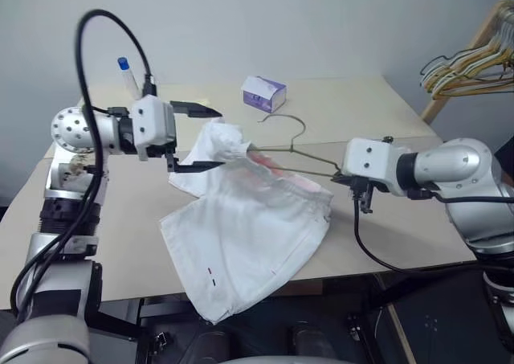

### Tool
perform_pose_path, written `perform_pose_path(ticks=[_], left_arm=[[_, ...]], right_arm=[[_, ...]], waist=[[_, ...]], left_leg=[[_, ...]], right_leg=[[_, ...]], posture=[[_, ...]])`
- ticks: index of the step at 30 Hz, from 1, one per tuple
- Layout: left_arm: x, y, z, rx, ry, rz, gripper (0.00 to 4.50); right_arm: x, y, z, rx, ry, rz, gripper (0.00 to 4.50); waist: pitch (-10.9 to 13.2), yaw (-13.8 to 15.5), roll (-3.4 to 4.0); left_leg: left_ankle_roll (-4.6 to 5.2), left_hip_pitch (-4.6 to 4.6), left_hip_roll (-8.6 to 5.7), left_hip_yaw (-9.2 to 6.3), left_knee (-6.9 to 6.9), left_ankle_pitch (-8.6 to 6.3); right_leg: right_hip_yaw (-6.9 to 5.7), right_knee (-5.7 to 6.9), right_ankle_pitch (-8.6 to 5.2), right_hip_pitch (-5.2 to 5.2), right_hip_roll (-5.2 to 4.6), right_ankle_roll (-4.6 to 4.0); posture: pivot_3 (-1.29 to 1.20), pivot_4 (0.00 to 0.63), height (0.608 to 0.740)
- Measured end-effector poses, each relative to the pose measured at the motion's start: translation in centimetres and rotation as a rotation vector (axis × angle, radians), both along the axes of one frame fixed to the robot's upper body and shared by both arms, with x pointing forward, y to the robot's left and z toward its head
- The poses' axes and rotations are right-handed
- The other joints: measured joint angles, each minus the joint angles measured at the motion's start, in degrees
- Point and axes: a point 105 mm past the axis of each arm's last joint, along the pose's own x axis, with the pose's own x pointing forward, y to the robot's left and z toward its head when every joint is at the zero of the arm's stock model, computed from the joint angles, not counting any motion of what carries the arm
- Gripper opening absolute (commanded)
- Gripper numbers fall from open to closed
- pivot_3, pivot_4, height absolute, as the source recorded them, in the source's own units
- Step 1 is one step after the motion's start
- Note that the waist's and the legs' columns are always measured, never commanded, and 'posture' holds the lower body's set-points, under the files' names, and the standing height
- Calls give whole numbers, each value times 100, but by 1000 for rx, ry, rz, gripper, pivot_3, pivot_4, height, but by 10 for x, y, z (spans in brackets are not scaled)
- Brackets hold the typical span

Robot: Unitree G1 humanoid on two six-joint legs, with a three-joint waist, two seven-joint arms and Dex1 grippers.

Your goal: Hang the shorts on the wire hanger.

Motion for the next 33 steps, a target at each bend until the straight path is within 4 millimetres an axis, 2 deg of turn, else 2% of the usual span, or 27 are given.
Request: perform_pose_path(ticks=[5, 8, 11, 20, 26, 30, 33], left_arm=[[7, -6, -30, 150, 63, -56, 4464], [10, -6, -42, 230, 64, -77, 3895], [12, -11, -49, 226, 79, -87, 2943], [12, -16, -46, 196, 88, -103, 79], [13, -14, -44, 175, 118, -84, 33], [12, -14, -40, 162, 142, -75, 0], [10, -8, -41, 132, 177, -53, 0]], right_arm=[[-6, 6, 0, 16, 37, 25, 0], [-9, 6, 0, 31, 74, 23, 0], [-11, 7, 1, 45, 98, 19, 0], [-16, 6, -1, 64, 152, 9, 0], [-19, 8, -1, 88, 179, 25, 0], [-21, 5, 6, 129, 169, 26, 1120], [-18, -11, 8, 162, 148, -45, 2112]], waist=[[0, -66, -1], [0, -105, -1], [0, -115, -1], [0, -137, -1], [-1, -136, 0], [-1, -136, -1], [-1, -134, -1]], left_leg=[[4, -7, 1, -1, 4, -2], [6, -14, 1, -3, 5, -4], [9, -27, 3, -4, 14, -5], [9, -33, 5, -9, 20, -5], [9, -35, 5, -11, 20, -5], [9, -36, 5, -12, 20, -5], [9, -35, 5, -11, 20, -5]], right_leg=[[0, -1, 0, -3, 0, 0], [0, -3, 0, -8, -1, 1], [-3, 0, 0, -18, -2, 1], [-3, 6, 0, -24, -2, 1], [-4, 5, 0, -25, -2, 1], [-5, 5, 0, -25, -1, 1], [-4, 6, 0, -25, -3, 1]], posture=[[-11, 0, 740], [-11, 0, 740], [-38, 0, 740], [-35, 0, 740], [-40, 0, 740], [-39, 0, 740], [-35, 0, 740]])
